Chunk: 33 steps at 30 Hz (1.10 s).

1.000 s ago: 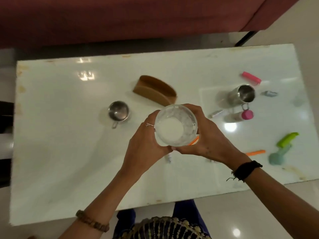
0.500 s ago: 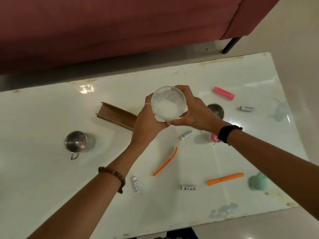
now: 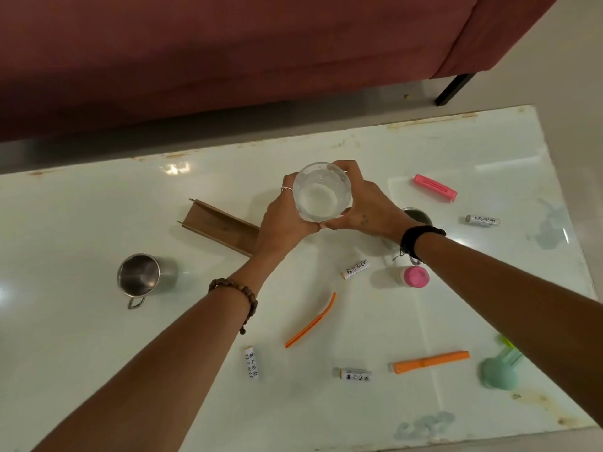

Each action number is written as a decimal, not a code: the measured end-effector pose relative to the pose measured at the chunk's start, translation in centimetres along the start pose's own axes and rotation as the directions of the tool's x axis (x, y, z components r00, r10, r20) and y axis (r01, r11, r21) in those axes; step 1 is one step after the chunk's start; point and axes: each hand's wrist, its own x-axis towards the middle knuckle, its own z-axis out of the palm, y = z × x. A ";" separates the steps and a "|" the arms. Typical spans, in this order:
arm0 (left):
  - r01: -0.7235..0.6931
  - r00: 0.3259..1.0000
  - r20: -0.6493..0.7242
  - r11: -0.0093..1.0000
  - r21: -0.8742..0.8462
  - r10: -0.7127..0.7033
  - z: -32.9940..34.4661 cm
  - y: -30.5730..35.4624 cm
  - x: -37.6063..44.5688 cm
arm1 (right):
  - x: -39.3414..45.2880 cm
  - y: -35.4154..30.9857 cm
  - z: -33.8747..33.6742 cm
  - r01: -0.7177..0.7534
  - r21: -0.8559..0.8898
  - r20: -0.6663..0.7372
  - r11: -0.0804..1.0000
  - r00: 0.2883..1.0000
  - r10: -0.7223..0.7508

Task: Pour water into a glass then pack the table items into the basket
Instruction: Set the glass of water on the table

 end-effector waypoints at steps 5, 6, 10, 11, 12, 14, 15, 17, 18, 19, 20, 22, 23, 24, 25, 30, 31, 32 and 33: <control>0.019 1.000 0.017 0.999 0.028 -0.019 -0.1 -0.3 0.0 | -0.3 0.0 0.3 -0.009 -0.001 -0.006 1.000 1.000 0.009; 0.019 1.000 0.015 0.999 0.027 -0.019 -0.1 -0.4 0.0 | -0.3 0.0 0.4 -0.006 -0.004 -0.005 1.000 1.000 0.006; 0.031 1.000 -0.004 0.999 0.017 -0.031 0.1 -0.6 -0.3 | 0.0 -0.1 0.4 -0.003 0.003 0.015 1.000 1.000 0.003; 0.042 0.999 -0.007 0.999 0.015 -0.042 0.1 -0.6 -0.3 | 0.1 -0.1 0.4 -0.007 0.003 0.018 1.000 1.000 0.006; 0.053 0.999 -0.005 0.999 0.011 -0.053 0.1 -0.5 -0.3 | 0.1 -0.1 0.5 -0.015 0.004 0.018 1.000 1.000 0.015; 0.069 0.998 0.007 0.998 -0.010 -0.069 0.1 -0.4 -0.4 | 0.1 0.0 0.7 -0.038 0.008 0.011 0.999 0.999 0.038; 0.075 0.997 0.014 0.997 -0.033 -0.074 0.2 -0.4 -0.6 | 0.0 0.0 0.8 -0.050 0.015 0.006 0.999 0.999 0.049; 0.086 0.996 0.018 0.993 -0.083 -0.085 0.4 -0.2 -1.4 | -0.5 -0.3 1.2 -0.073 0.067 -0.021 0.995 0.997 0.075; 0.094 0.996 0.015 0.991 -0.100 -0.093 0.5 -0.1 -1.9 | -0.9 -0.5 1.6 -0.086 0.114 -0.057 0.990 0.994 0.093; 0.107 0.994 0.011 0.988 -0.113 -0.106 0.7 0.1 -2.6 | -1.5 -0.7 2.2 -0.101 0.163 -0.110 0.981 0.987 0.120; 0.128 0.992 0.008 0.983 -0.131 -0.128 0.8 0.3 -3.4 | -2.2 -1.1 2.9 -0.116 0.192 -0.180 0.974 0.972 0.152; 0.186 0.982 0.009 0.963 -0.197 -0.188 0.8 0.8 -5.6 | -3.9 -1.9 4.4 -0.151 0.144 -0.343 0.978 0.919 0.193; 0.207 0.978 0.010 0.951 -0.230 -0.211 0.6 1.1 -6.8 | -4.9 -2.5 5.2 -0.168 0.102 -0.418 0.981 0.887 0.195; 0.214 0.976 0.010 0.942 -0.258 -0.219 0.2 1.4 -8.1 | -5.9 -3.1 6.0 -0.171 0.080 -0.477 0.982 0.858 0.188; 0.208 0.977 0.005 0.939 -0.275 -0.215 -0.3 1.6 -9.4 | -6.9 -3.9 6.8 -0.158 0.087 -0.515 0.984 0.838 0.180; 0.122 0.984 -0.098 0.966 -0.226 -0.147 -5.0 1.0 -15.5 | -10.6 -8.9 11.1 -0.097 0.153 -0.474 0.983 0.866 0.159; 0.119 0.983 -0.114 0.968 -0.221 -0.147 -6.4 0.3 -16.5 | -10.9 -10.1 12.2 -0.092 0.150 -0.451 0.984 0.880 0.151; 0.118 0.980 -0.132 0.971 -0.208 -0.148 -7.8 -0.4 -17.5 | -11.1 -11.3 13.3 -0.086 0.140 -0.431 0.986 0.892 0.139; 0.117 0.977 -0.152 0.975 -0.191 -0.148 -9.1 -1.1 -18.3 | -11.3 -12.4 14.4 -0.076 0.126 -0.414 0.989 0.902 0.122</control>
